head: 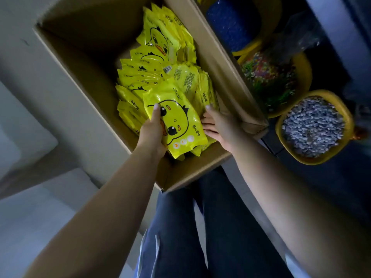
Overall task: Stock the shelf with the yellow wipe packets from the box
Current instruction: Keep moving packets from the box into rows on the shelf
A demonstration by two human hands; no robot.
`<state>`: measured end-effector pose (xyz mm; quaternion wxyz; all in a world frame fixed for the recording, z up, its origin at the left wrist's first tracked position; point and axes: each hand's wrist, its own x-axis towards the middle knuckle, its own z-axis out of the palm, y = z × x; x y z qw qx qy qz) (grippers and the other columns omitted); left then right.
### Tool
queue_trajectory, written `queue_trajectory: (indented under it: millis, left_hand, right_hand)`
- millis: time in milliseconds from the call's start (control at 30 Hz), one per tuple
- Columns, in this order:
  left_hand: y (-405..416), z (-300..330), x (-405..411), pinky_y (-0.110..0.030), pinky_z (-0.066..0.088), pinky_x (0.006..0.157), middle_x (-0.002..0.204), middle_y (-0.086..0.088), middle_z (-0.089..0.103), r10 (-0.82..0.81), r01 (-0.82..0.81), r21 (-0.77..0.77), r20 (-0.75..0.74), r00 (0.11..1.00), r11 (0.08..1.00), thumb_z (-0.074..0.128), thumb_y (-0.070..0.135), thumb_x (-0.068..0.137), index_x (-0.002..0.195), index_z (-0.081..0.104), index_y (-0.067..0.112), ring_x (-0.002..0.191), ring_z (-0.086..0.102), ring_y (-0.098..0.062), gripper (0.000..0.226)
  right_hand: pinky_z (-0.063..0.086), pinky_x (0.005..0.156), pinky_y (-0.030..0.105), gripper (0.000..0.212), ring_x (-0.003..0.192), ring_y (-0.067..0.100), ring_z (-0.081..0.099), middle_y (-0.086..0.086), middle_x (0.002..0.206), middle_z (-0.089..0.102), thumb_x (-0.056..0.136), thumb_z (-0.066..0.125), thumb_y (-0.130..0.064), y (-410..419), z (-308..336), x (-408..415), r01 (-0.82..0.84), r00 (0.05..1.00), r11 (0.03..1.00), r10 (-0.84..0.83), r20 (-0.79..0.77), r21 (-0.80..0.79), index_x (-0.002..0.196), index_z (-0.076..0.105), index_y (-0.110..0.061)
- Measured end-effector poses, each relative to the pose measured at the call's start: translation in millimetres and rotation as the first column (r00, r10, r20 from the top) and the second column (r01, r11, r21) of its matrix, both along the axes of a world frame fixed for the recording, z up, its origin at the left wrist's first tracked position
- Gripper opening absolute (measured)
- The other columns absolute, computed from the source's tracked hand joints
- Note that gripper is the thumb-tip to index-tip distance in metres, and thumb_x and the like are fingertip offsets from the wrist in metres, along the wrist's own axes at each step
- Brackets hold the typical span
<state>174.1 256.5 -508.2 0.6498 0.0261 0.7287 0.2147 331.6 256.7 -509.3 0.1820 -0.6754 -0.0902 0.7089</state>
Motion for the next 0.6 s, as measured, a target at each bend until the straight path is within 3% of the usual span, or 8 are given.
queue_trajectory:
  millis: [67, 133, 233, 367, 533, 600]
  left_hand:
    - [2.1, -10.2, -10.4, -0.054, 0.048, 0.089, 0.098, -0.005, 0.072, 0.051, -0.051, -0.015, -0.014, 0.999, 0.999, 0.052, 0.059, 0.082, 0.090, 0.065, 0.024, 0.095, 0.067, -0.026, 0.038]
    - [5.4, -18.1, -17.1, -0.052, 0.050, 0.087, 0.094, -0.004, 0.072, 0.085, -0.086, -0.025, -0.032, 0.996, 0.996, 0.052, 0.058, 0.083, 0.088, 0.065, 0.024, 0.092, 0.068, -0.025, 0.037]
    - [8.0, -30.7, -20.5, -0.054, 0.049, 0.088, 0.093, -0.003, 0.072, 0.077, -0.078, -0.015, -0.028, 0.997, 0.997, 0.052, 0.057, 0.084, 0.089, 0.065, 0.024, 0.090, 0.069, -0.025, 0.036]
    - [5.6, -49.5, -22.4, -0.054, 0.050, 0.087, 0.099, -0.004, 0.071, 0.107, -0.107, -0.044, -0.004, 0.994, 0.993, 0.053, 0.054, 0.085, 0.100, 0.062, 0.023, 0.090, 0.069, -0.025, 0.036]
    - [3.4, -71.0, -20.9, -0.035, 0.056, 0.073, 0.116, -0.010, 0.065, 0.189, -0.190, 0.001, 0.068, 0.980, 0.982, 0.050, 0.039, 0.092, 0.126, 0.050, 0.014, 0.096, 0.067, -0.021, 0.042]
    - [3.8, -79.7, -21.4, -0.040, 0.055, 0.080, 0.121, -0.009, 0.063, 0.221, -0.223, 0.009, 0.108, 0.969, 0.975, 0.049, 0.039, 0.093, 0.132, 0.045, 0.015, 0.101, 0.065, -0.022, 0.046]
  right_hand:
    - [0.041, 0.097, 0.031, 0.046, 0.122, 0.028, 0.050, 0.018, 0.135, 0.049, 0.096, 0.046, -0.031, 7.3, -15.4, 5.5, 0.021, 0.996, 1.000, -0.020, 0.082, -0.010, 0.130, 0.045, -0.001]
    - [0.041, 0.102, 0.038, 0.044, 0.120, 0.030, 0.051, 0.018, 0.129, 0.054, 0.093, 0.051, -0.029, 19.2, -34.9, 7.5, -0.021, 0.977, 1.000, 0.021, 0.211, -0.004, 0.125, 0.050, 0.001]
    - [0.044, 0.087, 0.034, 0.040, 0.101, 0.025, 0.056, 0.016, 0.106, 0.060, 0.090, 0.056, -0.027, 37.0, -63.8, 7.1, -0.157, 0.927, 0.986, 0.129, 0.352, 0.054, 0.115, 0.056, 0.005]
    - [0.037, 0.099, 0.029, 0.052, 0.125, 0.024, 0.046, 0.011, 0.136, 0.048, 0.090, 0.057, -0.026, 47.6, -90.2, 4.2, -0.250, 0.911, 0.962, 0.195, 0.363, 0.109, 0.136, 0.041, -0.006]
    - [0.031, 0.101, 0.025, 0.065, 0.133, 0.020, 0.035, 0.005, 0.146, 0.035, 0.090, 0.056, -0.028, 52.7, -117.8, 5.9, -0.294, 0.901, 0.949, 0.235, 0.364, 0.114, 0.145, 0.024, -0.013]
    - [0.033, 0.097, 0.023, 0.059, 0.130, 0.019, 0.039, 0.006, 0.143, 0.040, 0.091, 0.055, -0.024, 52.8, -124.6, 7.9, -0.317, 0.886, 0.940, 0.246, 0.394, 0.125, 0.143, 0.029, -0.013]
